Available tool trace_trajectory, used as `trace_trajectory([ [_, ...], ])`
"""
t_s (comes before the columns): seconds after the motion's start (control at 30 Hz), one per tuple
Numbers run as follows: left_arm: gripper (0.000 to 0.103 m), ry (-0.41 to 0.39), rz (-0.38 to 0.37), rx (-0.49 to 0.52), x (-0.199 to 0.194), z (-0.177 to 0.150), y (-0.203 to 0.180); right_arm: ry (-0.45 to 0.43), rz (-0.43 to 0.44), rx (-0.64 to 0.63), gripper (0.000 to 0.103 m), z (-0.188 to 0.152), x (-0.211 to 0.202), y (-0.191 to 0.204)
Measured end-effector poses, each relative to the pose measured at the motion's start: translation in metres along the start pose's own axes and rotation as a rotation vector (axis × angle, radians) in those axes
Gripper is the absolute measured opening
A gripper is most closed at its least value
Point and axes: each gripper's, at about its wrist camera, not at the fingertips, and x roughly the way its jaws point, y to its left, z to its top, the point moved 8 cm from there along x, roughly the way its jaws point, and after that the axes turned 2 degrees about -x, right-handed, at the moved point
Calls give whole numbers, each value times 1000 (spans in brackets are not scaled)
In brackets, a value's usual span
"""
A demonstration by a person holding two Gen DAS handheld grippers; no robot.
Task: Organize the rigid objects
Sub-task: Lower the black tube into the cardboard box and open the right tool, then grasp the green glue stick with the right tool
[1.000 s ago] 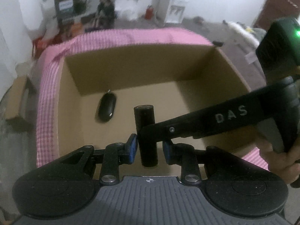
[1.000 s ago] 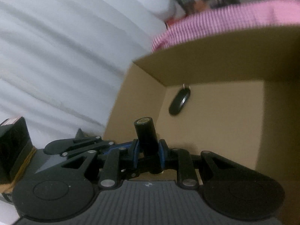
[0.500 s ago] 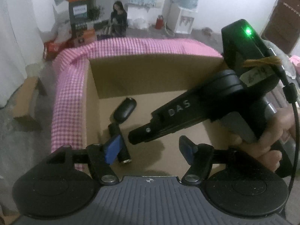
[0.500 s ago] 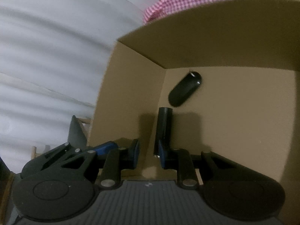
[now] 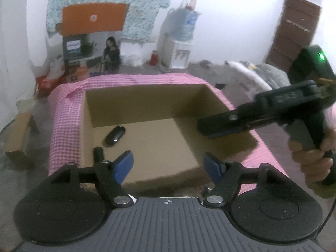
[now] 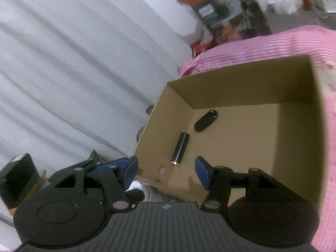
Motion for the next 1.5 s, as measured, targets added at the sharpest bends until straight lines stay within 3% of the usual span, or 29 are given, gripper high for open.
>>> trace_trajectory([
  [0.27, 74, 71, -120, 22, 9, -41, -40, -125, -50, 61, 62, -72, -64, -19],
  [0.47, 74, 150, -189, 70, 37, -69, -73, -137, -132, 132, 62, -110, -64, -50],
  [0.57, 71, 175, -174, 121, 51, -82, -88, -125, -164, 158, 61, -122, -55, -66],
  [0.83, 58, 255, -110, 243, 86, -99, -103, -72, -167, 190, 46, -136, -24, -91],
  [1.03, 49, 287, -103, 278, 101, -103, -110, -22, -155, 206, 36, -141, -6, -105],
  [1.27, 35, 348, -129, 254, 116, -108, -116, -12, -150, 215, 31, -142, -2, -114],
  [1.4, 33, 352, -173, 235, 114, -108, -123, -25, -156, 226, 30, -145, -13, -118],
  [1.5, 33, 336, -154, 263, 115, -107, -130, -32, -165, 231, 30, -147, -20, -121],
])
